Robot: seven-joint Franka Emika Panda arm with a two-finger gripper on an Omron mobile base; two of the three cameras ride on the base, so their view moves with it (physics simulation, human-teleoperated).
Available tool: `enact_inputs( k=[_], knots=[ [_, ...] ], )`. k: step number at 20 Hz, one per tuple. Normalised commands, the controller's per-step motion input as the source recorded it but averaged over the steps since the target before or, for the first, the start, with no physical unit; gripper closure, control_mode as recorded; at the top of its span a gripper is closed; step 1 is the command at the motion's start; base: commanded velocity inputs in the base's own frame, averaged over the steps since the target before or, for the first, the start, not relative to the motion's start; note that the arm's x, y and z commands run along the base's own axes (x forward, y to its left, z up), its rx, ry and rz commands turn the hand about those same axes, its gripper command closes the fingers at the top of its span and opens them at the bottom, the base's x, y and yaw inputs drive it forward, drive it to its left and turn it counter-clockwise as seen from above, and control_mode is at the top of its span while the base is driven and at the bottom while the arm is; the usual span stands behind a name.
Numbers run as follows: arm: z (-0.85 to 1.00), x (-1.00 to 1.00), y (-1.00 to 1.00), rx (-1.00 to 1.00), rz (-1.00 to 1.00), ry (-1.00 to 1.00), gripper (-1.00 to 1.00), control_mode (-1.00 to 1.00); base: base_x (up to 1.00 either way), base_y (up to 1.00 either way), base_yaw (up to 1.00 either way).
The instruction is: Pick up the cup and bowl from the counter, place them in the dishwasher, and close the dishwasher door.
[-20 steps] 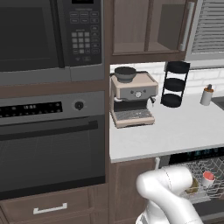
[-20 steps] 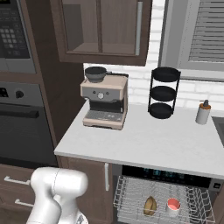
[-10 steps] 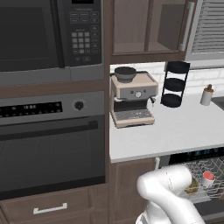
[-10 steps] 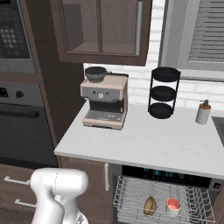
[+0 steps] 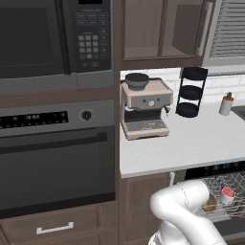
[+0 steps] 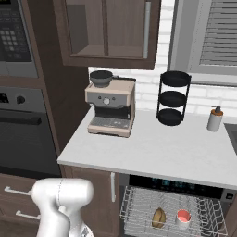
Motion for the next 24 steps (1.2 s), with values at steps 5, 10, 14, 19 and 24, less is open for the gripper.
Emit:
enact_inputs(
  k=[5, 10, 14, 19, 24],
  knots=[
    [-0.63, 0.0, -0.04, 0.0, 0.0, 0.0, -1.0, -1.0, 0.0, 0.0, 0.0],
    [-0.45, 0.01, 0.0, 0.0, 0.0, -0.01, -1.0, -1.0, 0.0, 0.0, 0.0],
    [-0.15, 0.19, 0.0, 0.0, 0.0, -0.01, -1.0, -1.0, 0.0, 0.0, 0.0],
    [0.0, 0.4, 0.01, 0.0, -0.03, 0.0, -1.0, -1.0, 0.0, 0.0, 0.0],
    [0.0, 0.72, 0.18, 0.0, -0.1, -0.01, -1.0, -1.0, 0.0, 0.0, 0.0]
  ],
)
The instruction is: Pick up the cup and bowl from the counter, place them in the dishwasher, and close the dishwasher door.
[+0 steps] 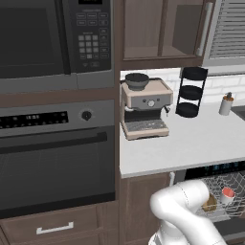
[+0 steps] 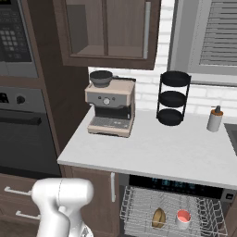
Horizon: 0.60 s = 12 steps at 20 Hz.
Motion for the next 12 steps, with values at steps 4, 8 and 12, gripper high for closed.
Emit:
enact_inputs(
  k=[4, 8, 12],
  knots=[
    [0.01, 0.78, 0.3, 0.01, -0.15, -0.06, -1.0, -1.0, 0.0, 0.0, 0.0],
    [0.13, 0.56, 0.15, 0.05, -0.18, -0.08, -1.0, -1.0, 0.0, 0.0, 0.0],
    [0.14, 0.59, 0.0, 0.06, -0.06, -0.01, -1.0, -1.0, 0.0, 0.0, 0.0]
  ],
)
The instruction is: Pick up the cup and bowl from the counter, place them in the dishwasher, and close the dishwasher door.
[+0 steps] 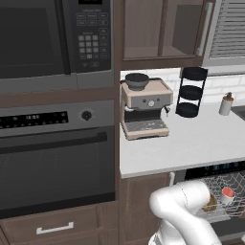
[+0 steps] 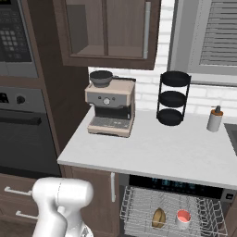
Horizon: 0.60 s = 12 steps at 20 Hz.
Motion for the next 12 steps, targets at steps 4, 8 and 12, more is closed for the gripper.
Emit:
enact_inputs(
  k=[4, 8, 12],
  knots=[
    [-0.01, 0.72, 0.0, 0.0, 0.0, 0.0, -1.0, -1.0, 0.0, 0.0, 0.0],
    [-0.01, 0.71, 0.0, 0.0, 0.0, 0.0, -1.0, -1.0, 0.0, 0.0, 0.0],
    [0.0, 0.83, 0.0, 0.04, 0.0, -0.1, -1.0, -1.0, 0.0, 0.0, 0.0]
  ],
)
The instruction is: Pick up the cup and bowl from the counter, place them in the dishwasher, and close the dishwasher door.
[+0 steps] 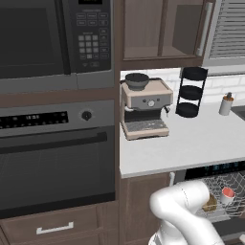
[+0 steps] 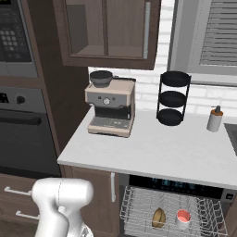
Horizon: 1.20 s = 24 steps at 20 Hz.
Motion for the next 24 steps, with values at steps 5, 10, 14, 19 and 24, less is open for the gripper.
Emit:
enact_inputs(
  k=[5, 10, 14, 19, 24],
  knots=[
    [-0.02, 0.91, 0.01, 0.08, 0.0, -0.17, -1.0, -1.0, 0.0, 0.0, 0.0],
    [-0.01, 0.93, 0.0, 0.09, 0.0, -0.2, -1.0, -1.0, 0.0, 0.0, 0.0],
    [0.02, 0.74, 0.0, 0.08, 0.0, -0.15, -1.0, -1.0, 0.0, 0.0, 0.0],
    [0.07, 0.99, 0.05, 0.08, -0.04, -0.16, -1.0, -1.0, 0.0, 0.0, 0.0],
    [0.2, 1.0, 0.16, 0.11, -0.06, -0.25, -1.0, -1.0, 0.0, 0.0, 0.0]
  ],
)
